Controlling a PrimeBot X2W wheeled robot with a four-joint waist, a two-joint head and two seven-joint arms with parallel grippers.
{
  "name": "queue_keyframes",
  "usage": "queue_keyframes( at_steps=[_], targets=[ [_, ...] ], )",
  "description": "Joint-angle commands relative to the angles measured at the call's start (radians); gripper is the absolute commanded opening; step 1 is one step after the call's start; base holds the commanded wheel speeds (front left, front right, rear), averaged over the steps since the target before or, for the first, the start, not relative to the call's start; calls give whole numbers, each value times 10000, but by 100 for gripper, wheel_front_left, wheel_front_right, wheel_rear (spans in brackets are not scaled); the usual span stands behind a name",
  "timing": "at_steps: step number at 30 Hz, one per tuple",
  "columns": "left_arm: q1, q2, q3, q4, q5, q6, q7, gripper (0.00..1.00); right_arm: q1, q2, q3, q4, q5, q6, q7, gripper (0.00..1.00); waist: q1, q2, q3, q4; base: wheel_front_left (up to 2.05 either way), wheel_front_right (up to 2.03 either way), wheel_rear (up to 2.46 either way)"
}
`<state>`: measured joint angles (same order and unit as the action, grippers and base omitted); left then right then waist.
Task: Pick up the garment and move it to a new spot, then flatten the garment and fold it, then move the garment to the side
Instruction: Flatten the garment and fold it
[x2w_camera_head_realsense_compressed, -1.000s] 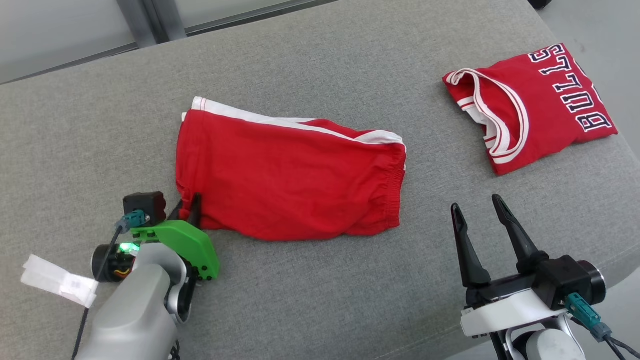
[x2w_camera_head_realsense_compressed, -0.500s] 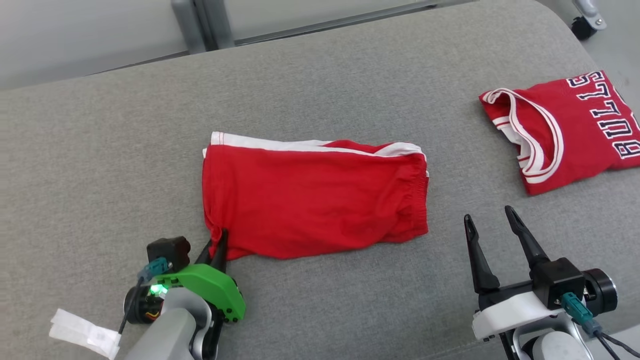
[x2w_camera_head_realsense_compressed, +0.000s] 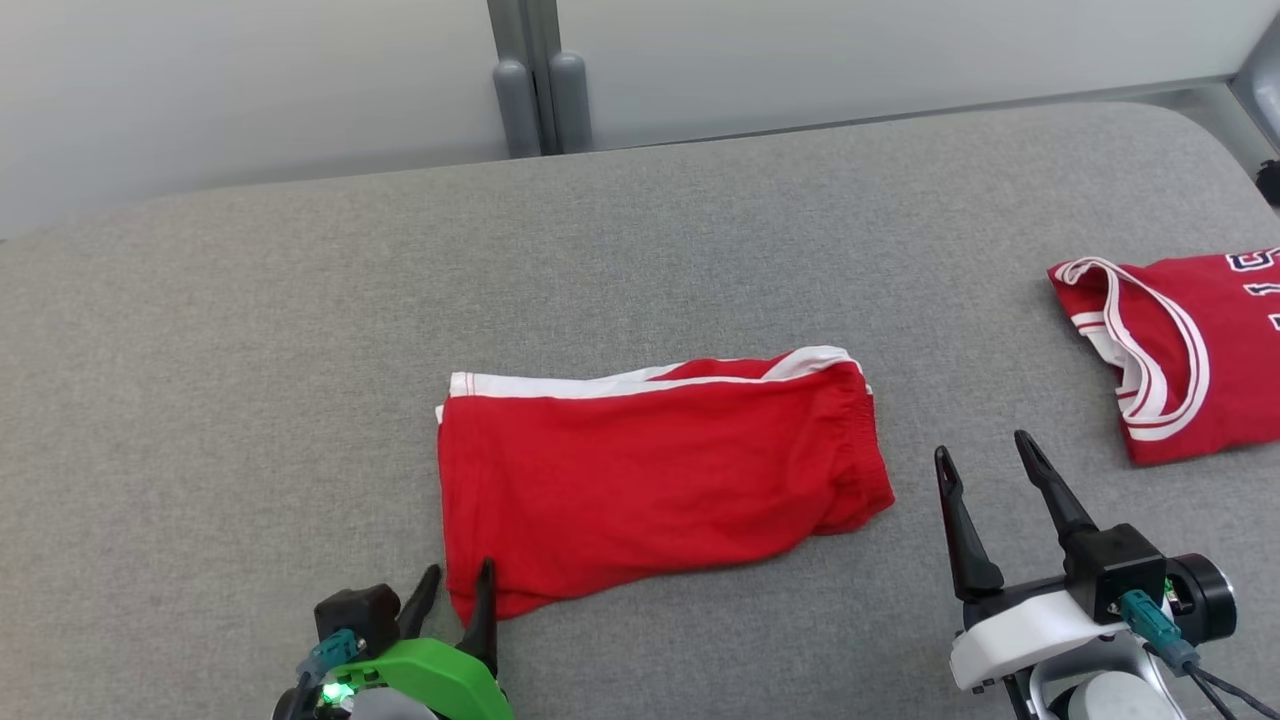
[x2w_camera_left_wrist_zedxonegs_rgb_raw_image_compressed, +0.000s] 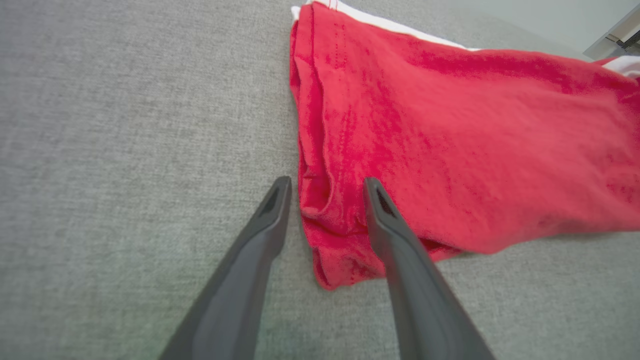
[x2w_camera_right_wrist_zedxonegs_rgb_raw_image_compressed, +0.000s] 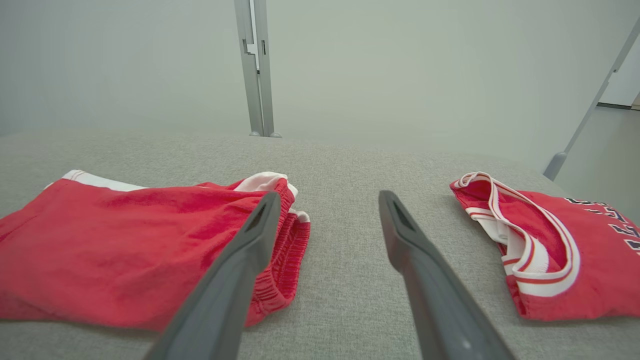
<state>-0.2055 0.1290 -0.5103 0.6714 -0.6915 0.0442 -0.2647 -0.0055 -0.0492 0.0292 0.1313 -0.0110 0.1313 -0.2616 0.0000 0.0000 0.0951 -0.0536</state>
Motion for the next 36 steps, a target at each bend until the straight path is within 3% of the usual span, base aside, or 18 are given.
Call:
queue_keyframes(
  at_steps=[1, 7, 16, 24, 36],
  targets=[
    [187, -3, 222, -261, 172, -45, 14, 100, 68, -27, -55, 62, 48, -14, -42, 100, 0, 0, -325, 299, 0, 0, 0],
    [991, 37, 1962, -2201, 1307, -214, 12, 100, 23, -27, -245, 275, 416, -14, 341, 100, 0, 0, -645, 601, 0, 0, 0],
    [2189, -357, 4660, -4990, 3637, -1004, 13, 100, -644, -34, -227, 589, 1832, -14, 2736, 100, 0, 0, -801, 807, 0, 0, 0],
    [2744, -677, 5152, -5555, 4496, -1500, 13, 100, -1511, -26, -530, 1469, 2334, -10, 4721, 100, 0, 0, -706, 1173, 0, 0, 0],
    [2691, -774, 5093, -5231, 4302, -1652, 12, 100, -2743, -34, -1220, 3008, 2161, -10, 5572, 100, 0, 0, -249, 1812, 0, 0, 0]
  ],
)
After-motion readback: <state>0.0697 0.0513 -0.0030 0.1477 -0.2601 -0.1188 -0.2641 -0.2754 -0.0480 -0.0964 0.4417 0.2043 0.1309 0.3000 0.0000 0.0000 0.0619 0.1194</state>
